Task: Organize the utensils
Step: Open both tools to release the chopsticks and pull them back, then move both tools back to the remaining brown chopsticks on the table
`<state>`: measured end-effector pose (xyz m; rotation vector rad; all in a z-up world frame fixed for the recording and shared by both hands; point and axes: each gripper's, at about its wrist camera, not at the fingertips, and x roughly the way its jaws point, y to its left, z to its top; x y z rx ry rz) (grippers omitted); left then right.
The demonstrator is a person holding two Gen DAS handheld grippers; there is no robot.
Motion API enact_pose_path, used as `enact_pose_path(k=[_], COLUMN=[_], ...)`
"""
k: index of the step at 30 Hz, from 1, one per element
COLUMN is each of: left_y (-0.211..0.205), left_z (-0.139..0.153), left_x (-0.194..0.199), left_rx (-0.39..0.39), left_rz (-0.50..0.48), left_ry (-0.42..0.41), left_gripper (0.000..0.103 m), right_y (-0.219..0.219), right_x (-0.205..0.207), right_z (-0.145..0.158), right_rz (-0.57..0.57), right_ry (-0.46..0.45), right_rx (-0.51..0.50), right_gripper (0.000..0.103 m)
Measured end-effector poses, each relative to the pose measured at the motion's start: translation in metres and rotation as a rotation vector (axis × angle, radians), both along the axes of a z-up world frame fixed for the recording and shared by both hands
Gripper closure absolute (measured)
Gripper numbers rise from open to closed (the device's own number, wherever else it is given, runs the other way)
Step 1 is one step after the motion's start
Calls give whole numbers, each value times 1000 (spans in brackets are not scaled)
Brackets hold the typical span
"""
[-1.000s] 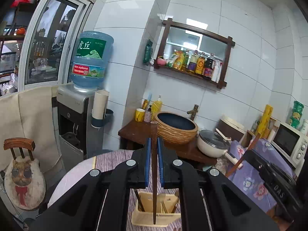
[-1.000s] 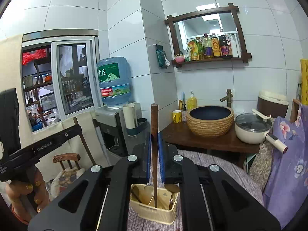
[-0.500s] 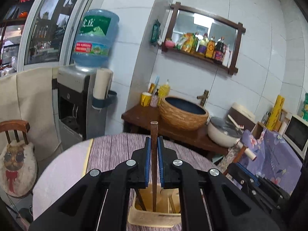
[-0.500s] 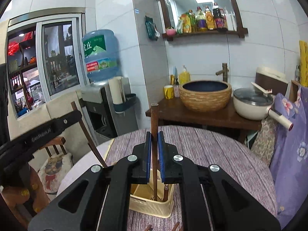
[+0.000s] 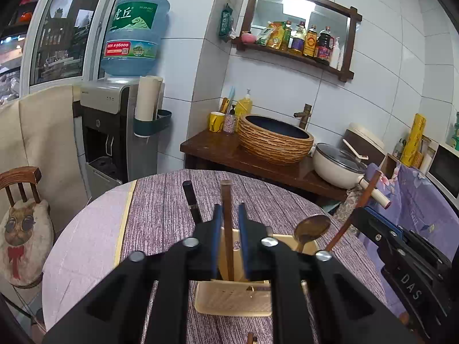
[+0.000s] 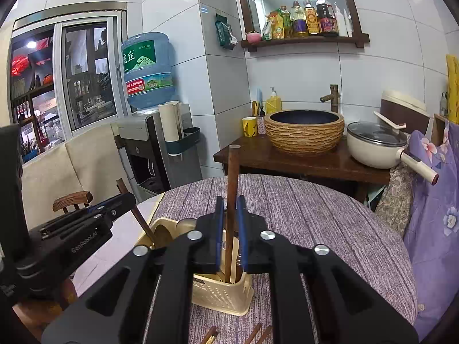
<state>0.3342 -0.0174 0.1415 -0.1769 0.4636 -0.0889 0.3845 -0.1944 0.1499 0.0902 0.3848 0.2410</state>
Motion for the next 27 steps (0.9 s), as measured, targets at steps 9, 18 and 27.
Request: enact_pose_path(k=[9,18,27], left_y=[15,25,28], left_z=[-15,-87,-136], left_x=[-61,-83,-98], left_rx=[33,96,66], left_rz=[-3,-5,-20], left_ry=[-31,183,312], left_gripper=[23,21,35], right_y=[-12,-19,-30], right_x=[-58,-84,-93], right_z=[-28,-111,-169], right_rz=[-25,-90,-123], right_ry=[-9,232,395], right_rx=[-38,-118,-99], right_gripper=[31,28,28])
